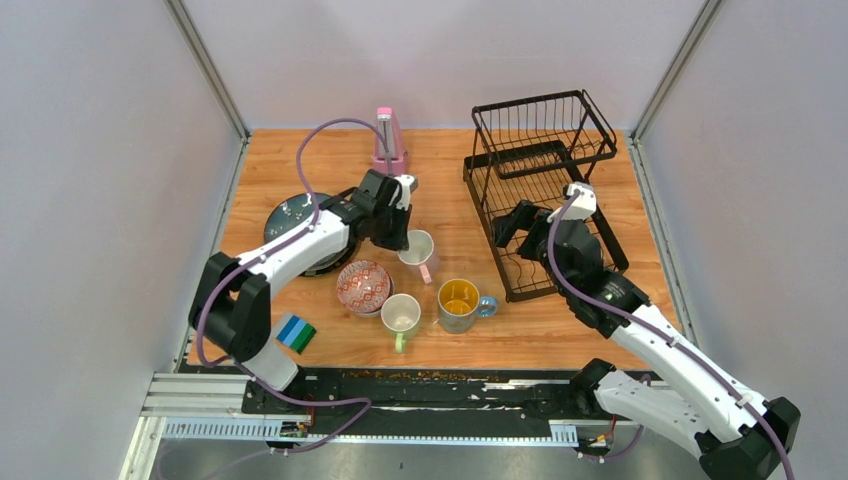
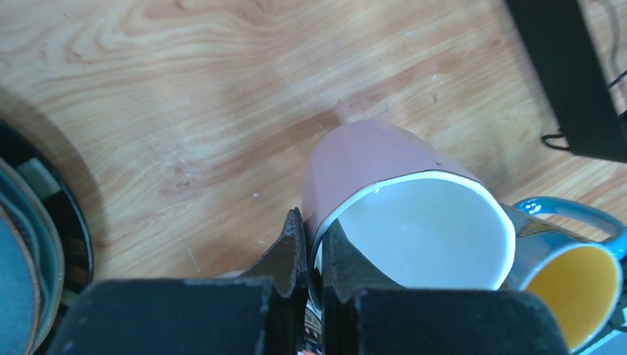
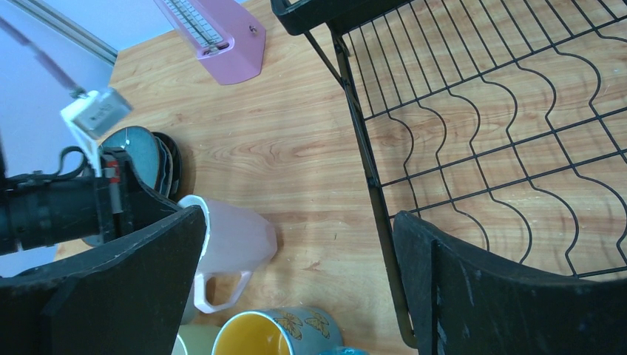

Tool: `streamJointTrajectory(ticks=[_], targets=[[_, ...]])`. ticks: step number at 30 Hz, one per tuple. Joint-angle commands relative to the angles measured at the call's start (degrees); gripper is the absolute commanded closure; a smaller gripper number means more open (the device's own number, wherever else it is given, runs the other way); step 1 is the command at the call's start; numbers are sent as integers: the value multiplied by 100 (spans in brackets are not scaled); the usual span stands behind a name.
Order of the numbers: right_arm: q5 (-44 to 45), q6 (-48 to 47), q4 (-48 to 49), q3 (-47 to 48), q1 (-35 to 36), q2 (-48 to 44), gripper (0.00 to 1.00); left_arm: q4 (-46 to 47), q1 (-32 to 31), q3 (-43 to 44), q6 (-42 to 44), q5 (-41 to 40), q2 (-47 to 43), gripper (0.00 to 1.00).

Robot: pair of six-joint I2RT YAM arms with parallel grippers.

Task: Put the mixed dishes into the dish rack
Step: Pick up the cup at the center of the board.

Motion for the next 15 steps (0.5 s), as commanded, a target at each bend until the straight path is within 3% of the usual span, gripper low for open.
streamJointTrajectory(ticks=[1, 8, 15], targets=[[-157, 35, -13, 226, 4, 72, 0, 984, 159, 16, -283, -5, -791, 100], [-610, 234, 180, 207, 4, 323, 0, 1586, 374, -350, -412, 226, -1500, 100], [-1366, 566, 484, 190, -1, 359, 0, 2934, 861, -931, -1022, 1655, -2114, 100]])
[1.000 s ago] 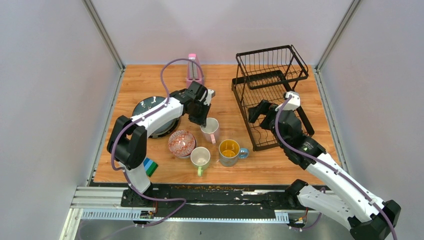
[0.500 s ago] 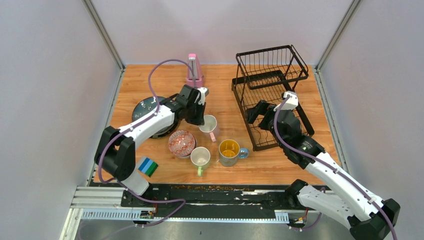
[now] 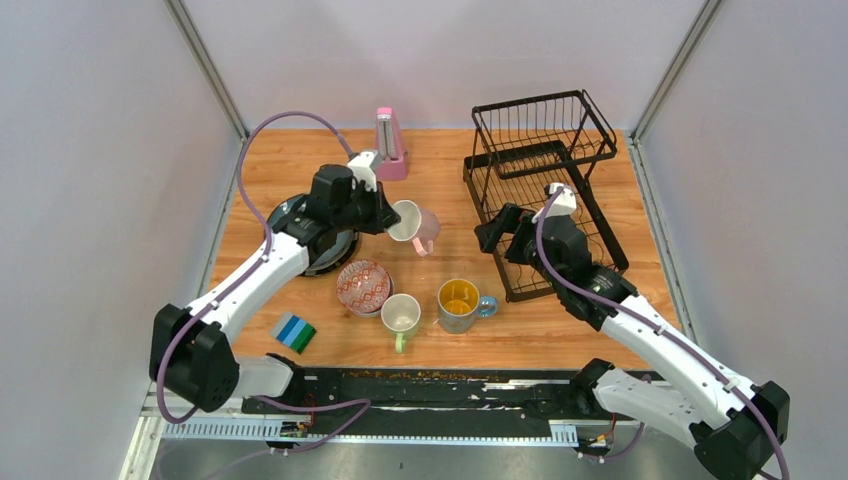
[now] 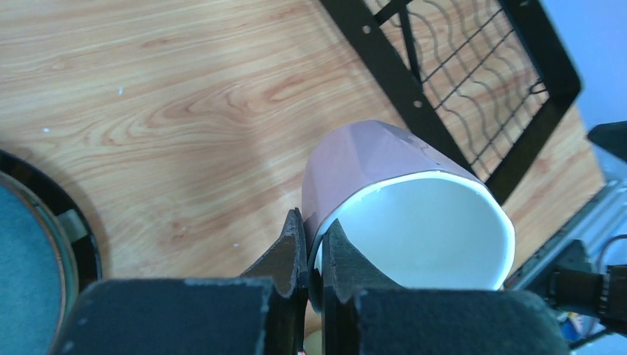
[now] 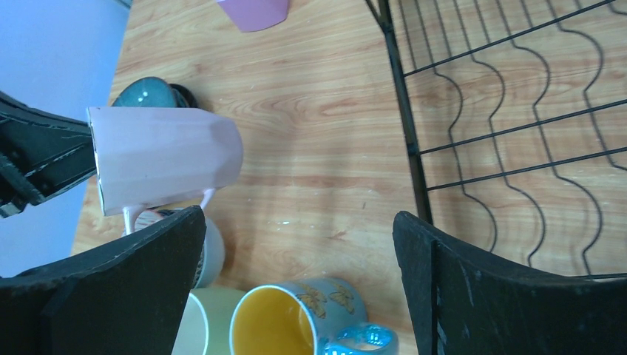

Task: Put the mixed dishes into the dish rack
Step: Pick up the cup at the center of the board, then turn the cup upside down in the dish rack.

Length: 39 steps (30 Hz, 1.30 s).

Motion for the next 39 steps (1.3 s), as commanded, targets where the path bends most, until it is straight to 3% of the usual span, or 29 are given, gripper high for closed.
streamJointTrajectory(ticks=[1, 8, 12, 18, 25, 29, 39], targets=[[-573, 226, 470, 203, -9, -49, 0, 1813, 255, -227, -652, 1298, -598, 100], [-2463, 958, 928, 134, -636, 57, 0, 3502, 304, -894, -934, 1952, -1009, 100], [-3745, 1595, 1812, -283, -1151, -38, 0, 4605, 306, -1100, -1284, 2341, -1040, 100], [-4707, 2343, 2788, -616, -1682, -170, 0, 6157, 306, -1551, -1747, 2698, -1103, 100], [-5694, 3263, 4581, -957, -1957, 43, 0, 6848, 304, -1443, -2322, 3321, -904, 100], [-5809, 3346, 4791, -934, -1964, 202, 0, 7459, 301, -1442, -2690, 3402, -785, 100], [-6530, 3754, 5931, -805, -1974, 640, 0, 7545, 233, -1399, -2783, 3482, -528, 100]])
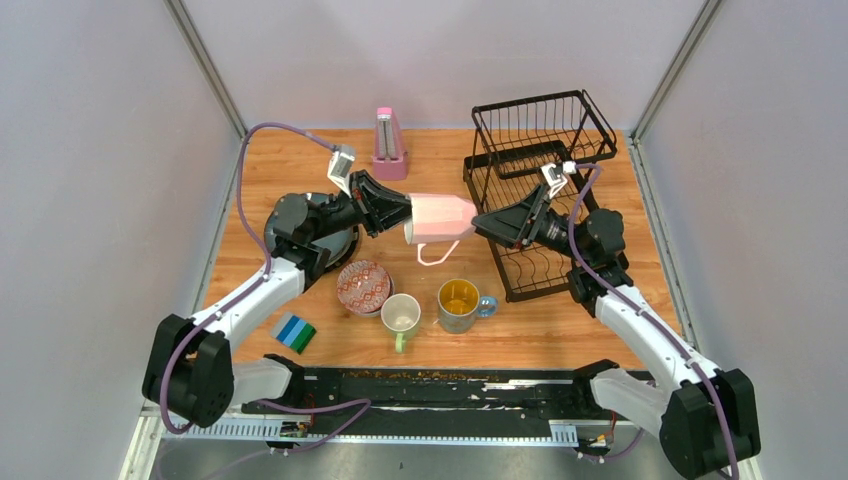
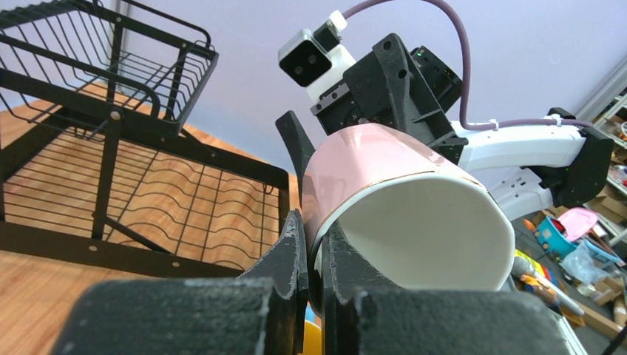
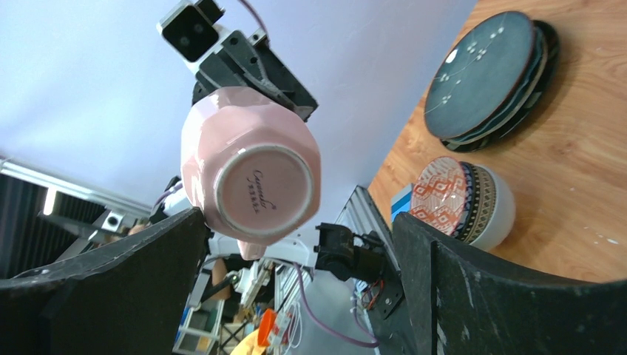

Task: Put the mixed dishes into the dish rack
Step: Turn the cup upside down in the dish rack.

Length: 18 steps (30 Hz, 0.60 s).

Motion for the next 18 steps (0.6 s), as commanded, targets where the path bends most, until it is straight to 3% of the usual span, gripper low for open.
streamJointTrajectory(ticks=[1, 18], targets=[[-524, 341, 1005, 131, -7, 108, 0, 714, -54, 296, -257, -87, 17, 100], [-634, 938, 1611, 289, 63, 684, 3, 758, -310, 388, -217, -49, 314, 100]])
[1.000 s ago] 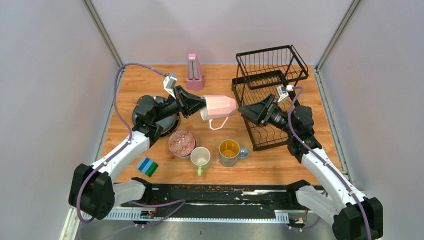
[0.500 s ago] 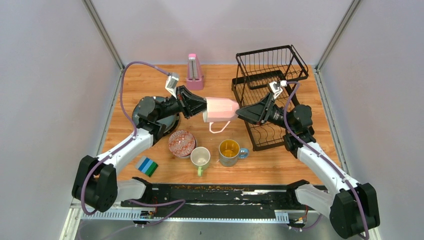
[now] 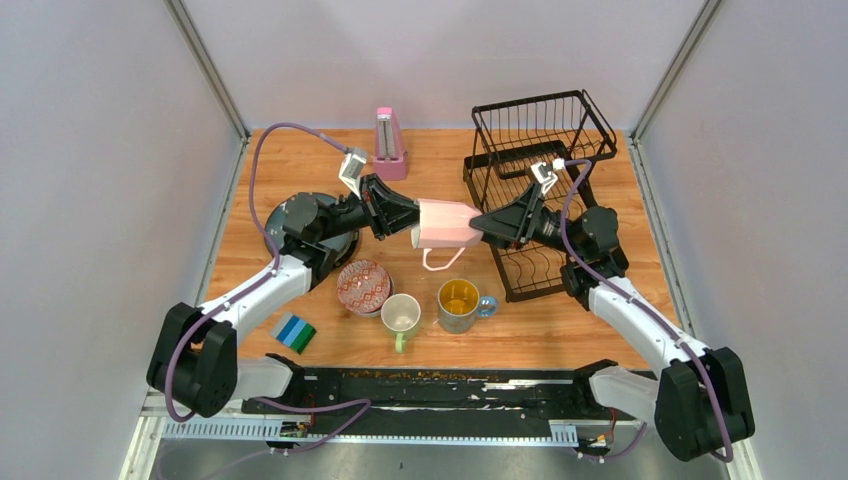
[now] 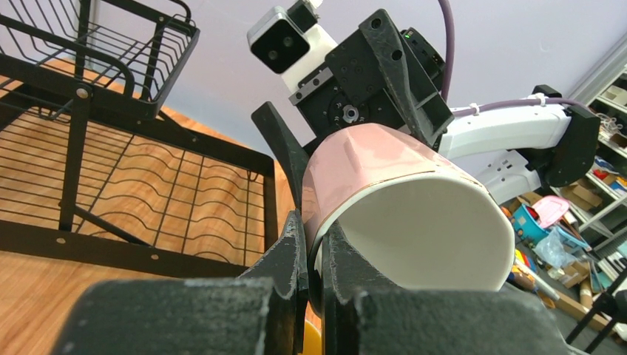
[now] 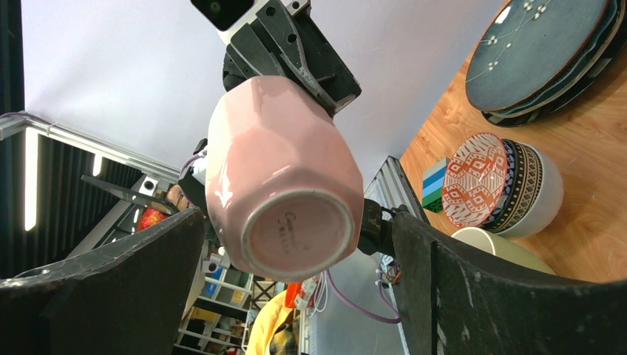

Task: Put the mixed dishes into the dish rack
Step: Turn the cup upside down in the dish rack.

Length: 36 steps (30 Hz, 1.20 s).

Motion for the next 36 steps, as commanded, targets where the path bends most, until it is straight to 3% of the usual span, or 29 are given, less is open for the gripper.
streamJointTrajectory(ticks=[1, 7, 15, 20, 31, 36], targets=[[-68, 277, 698, 296, 79, 164, 3, 641, -76, 379, -116, -140, -7, 100], [-226, 529, 999, 361, 164, 416, 4, 667, -86, 406, -75, -174, 45, 100], [-214, 923, 1522, 197, 187, 543, 16, 671, -92, 378, -25, -147, 60, 100], [-184, 1204, 1839, 173, 193, 709, 7, 429, -127, 395, 190, -79, 18, 100], [-473, 1120, 1597, 224, 204, 781, 11, -250, -178, 320, 914, -526, -273, 100], [-633, 975, 1668, 250, 231, 734, 4, -252, -182, 293, 901, -623, -259, 100]])
